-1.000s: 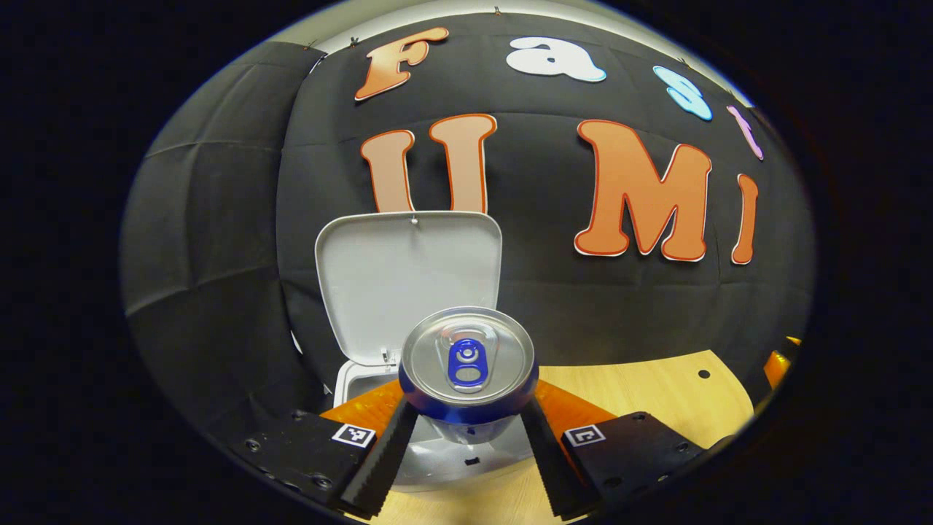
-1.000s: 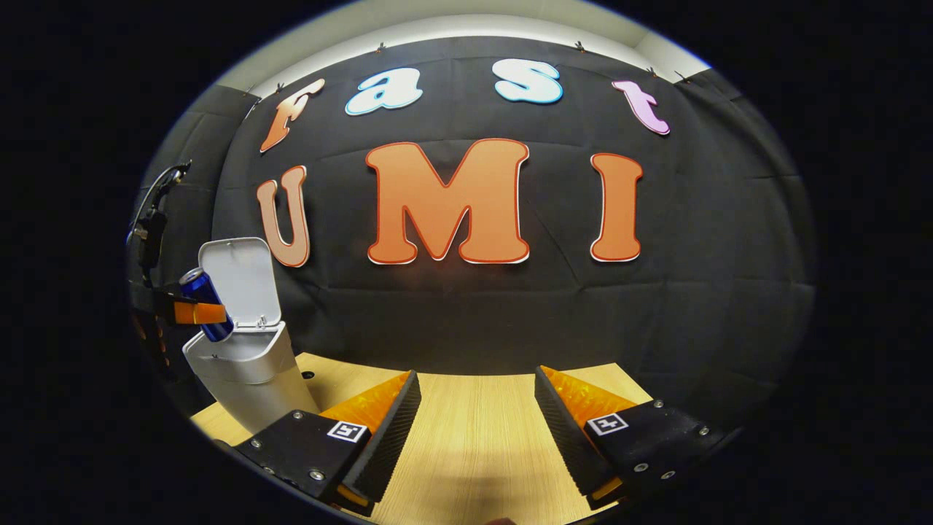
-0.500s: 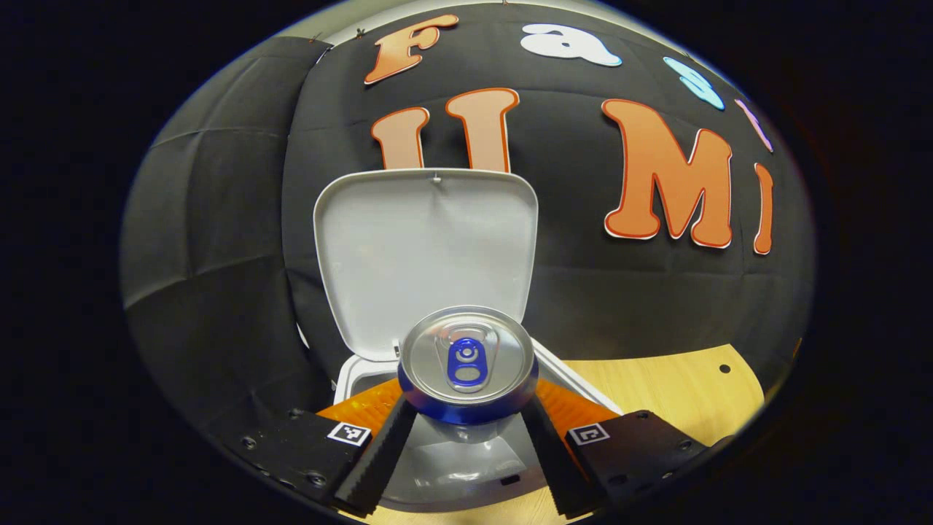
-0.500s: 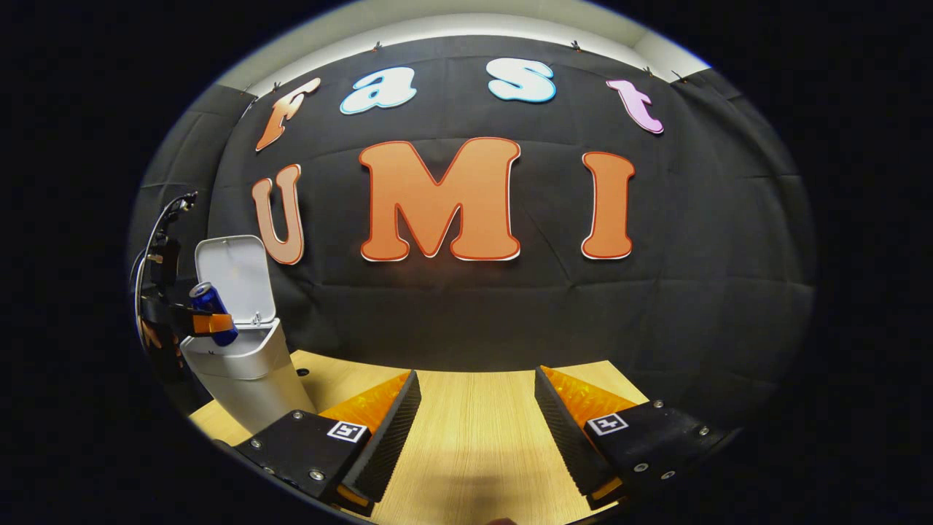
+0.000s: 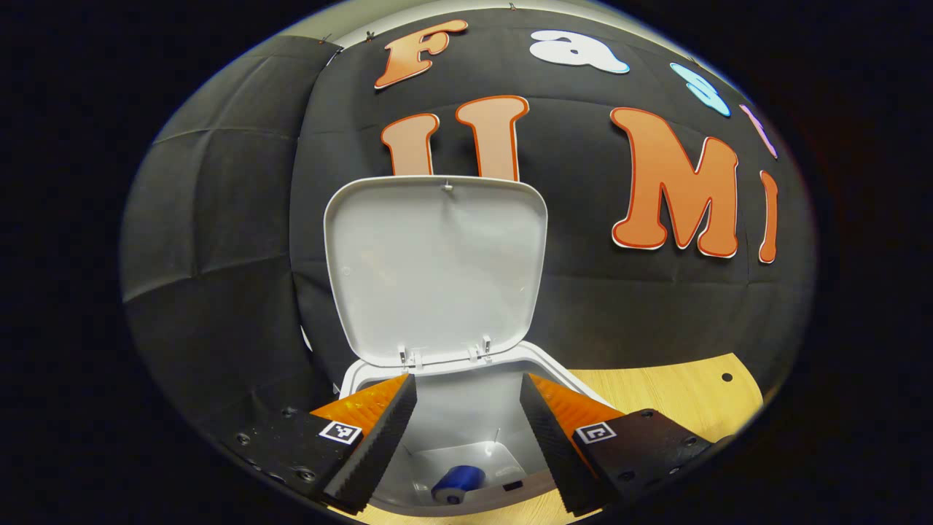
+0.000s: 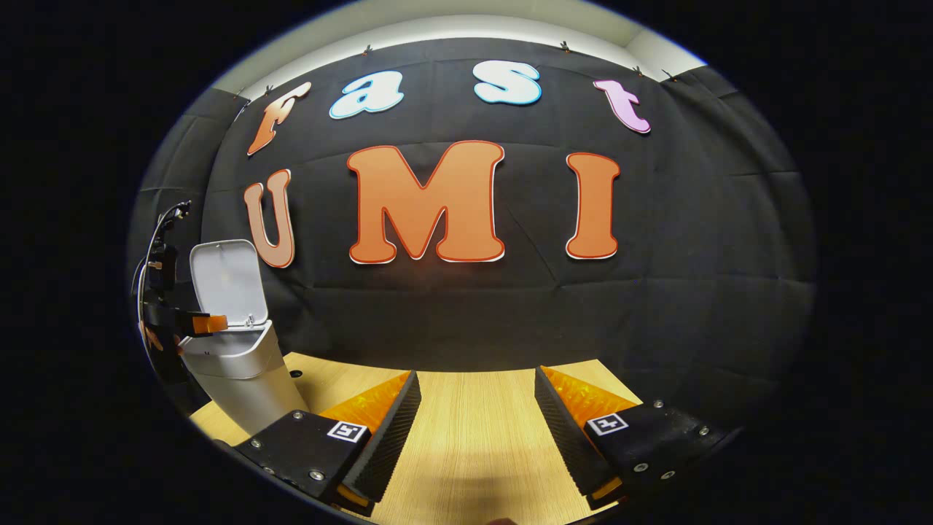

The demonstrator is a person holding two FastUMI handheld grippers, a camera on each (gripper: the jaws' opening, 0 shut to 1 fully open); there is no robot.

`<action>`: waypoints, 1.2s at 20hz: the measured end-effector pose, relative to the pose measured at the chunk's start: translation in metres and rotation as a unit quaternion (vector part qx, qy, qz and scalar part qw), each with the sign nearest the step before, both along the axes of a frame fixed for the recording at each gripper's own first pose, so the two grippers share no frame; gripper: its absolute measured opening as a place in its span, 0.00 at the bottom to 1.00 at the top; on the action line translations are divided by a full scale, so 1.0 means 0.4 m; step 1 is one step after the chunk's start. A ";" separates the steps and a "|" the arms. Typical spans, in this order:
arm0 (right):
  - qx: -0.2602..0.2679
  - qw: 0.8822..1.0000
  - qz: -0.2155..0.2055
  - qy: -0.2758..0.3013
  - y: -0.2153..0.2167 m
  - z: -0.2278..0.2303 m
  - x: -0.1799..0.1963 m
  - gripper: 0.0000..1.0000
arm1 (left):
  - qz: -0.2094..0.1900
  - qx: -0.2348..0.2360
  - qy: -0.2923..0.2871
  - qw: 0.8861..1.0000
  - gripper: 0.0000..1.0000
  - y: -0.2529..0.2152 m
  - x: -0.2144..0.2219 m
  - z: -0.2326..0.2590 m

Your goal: Press the lid of the desktop garbage bin to open it, pick up the crumpled paper on the desktop and throw it into the bin, then pick up the pop can on the desktop and drop it into the bin, and finally close the garbage bin lid.

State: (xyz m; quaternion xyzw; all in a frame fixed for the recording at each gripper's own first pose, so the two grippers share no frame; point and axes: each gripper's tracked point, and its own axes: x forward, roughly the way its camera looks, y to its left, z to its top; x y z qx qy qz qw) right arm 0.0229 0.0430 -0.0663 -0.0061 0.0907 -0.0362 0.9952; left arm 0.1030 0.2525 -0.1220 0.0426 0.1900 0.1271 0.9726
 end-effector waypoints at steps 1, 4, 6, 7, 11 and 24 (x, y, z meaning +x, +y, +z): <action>0.000 1.000 0.000 0.000 0.001 0.003 -0.001 0.93 | -0.001 0.002 -0.009 1.000 0.90 -0.003 0.004 0.016; 0.002 1.000 0.004 0.001 0.001 0.007 -0.006 0.93 | -0.005 0.000 -0.025 1.000 0.90 -0.008 0.016 0.057; 0.002 1.000 0.005 -0.002 0.001 0.012 -0.009 0.93 | -0.004 -0.003 -0.039 0.999 0.90 -0.008 0.021 0.092; 0.000 1.000 0.006 -0.002 0.001 0.012 -0.010 0.94 | -0.001 -0.001 -0.047 0.999 0.92 -0.004 0.023 0.112; -0.003 1.000 0.004 0.000 -0.012 0.013 -0.023 0.93 | 0.005 -0.009 -0.090 0.996 0.90 0.011 0.058 0.224; 0.000 1.000 0.004 -0.004 -0.018 0.034 -0.024 0.94 | 0.025 -0.015 -0.132 0.991 0.90 0.098 0.247 0.422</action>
